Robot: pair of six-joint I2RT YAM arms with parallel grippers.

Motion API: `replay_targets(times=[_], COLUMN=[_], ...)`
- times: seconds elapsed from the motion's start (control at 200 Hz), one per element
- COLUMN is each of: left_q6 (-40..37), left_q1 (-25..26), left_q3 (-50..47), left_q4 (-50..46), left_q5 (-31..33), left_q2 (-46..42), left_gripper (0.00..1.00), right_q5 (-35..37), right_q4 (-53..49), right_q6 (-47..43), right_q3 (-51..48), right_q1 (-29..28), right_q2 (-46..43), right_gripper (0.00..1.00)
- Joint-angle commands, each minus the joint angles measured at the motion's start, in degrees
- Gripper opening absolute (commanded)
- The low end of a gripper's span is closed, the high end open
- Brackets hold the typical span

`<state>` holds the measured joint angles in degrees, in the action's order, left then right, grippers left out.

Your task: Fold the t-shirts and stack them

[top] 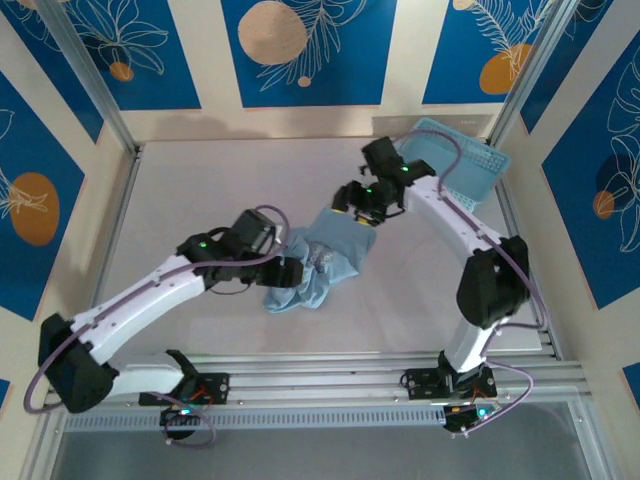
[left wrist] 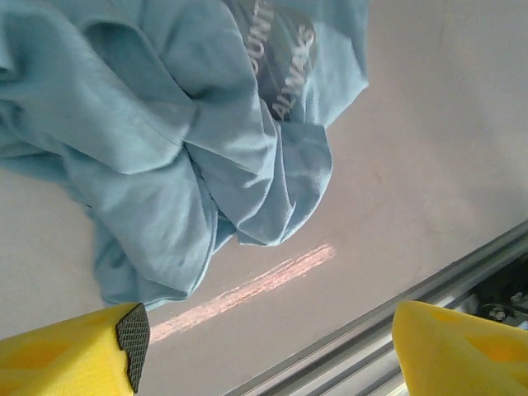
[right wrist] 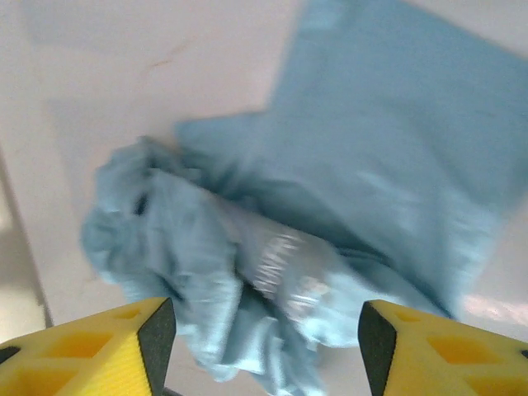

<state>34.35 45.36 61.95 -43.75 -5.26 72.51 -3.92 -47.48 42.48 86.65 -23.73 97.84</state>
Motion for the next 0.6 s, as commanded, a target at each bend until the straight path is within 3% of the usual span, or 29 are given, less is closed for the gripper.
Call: replay_targets(times=[0.0,0.14,0.38,0.46,0.595], left_q6=[4.63,7.43,7.66,6.59,6.71], left_q1=[4.13,6.09,5.84,5.66,4.24], left_q3=[2.81,7.25,16.95,18.91,18.16], left_q4=[-0.64,-1.34,-2.96,-3.12,-1.86], left_q5=[5.89,8.43,15.09,16.81,17.83], left_q2=[6.90,16.81,30.09,33.58,35.12], left_gripper=[0.79,0.80,0.77,0.67,0.31], right_q5=[0.66,0.00,-0.88,-1.36,-2.64], right_q4=[-1.91,0.78,4.38,5.71,6.38], right_q6=[1.95,1.00,1.00,1.11,1.28], right_q3=[-8.17,-15.08,-16.43,-15.72,-12.75], right_q1=[3.41,6.78,6.94,6.92,6.50], right_q2=[-3.65,-4.78,1.05,4.14,10.12], right_gripper=[0.62,0.62,0.61,0.59,0.53])
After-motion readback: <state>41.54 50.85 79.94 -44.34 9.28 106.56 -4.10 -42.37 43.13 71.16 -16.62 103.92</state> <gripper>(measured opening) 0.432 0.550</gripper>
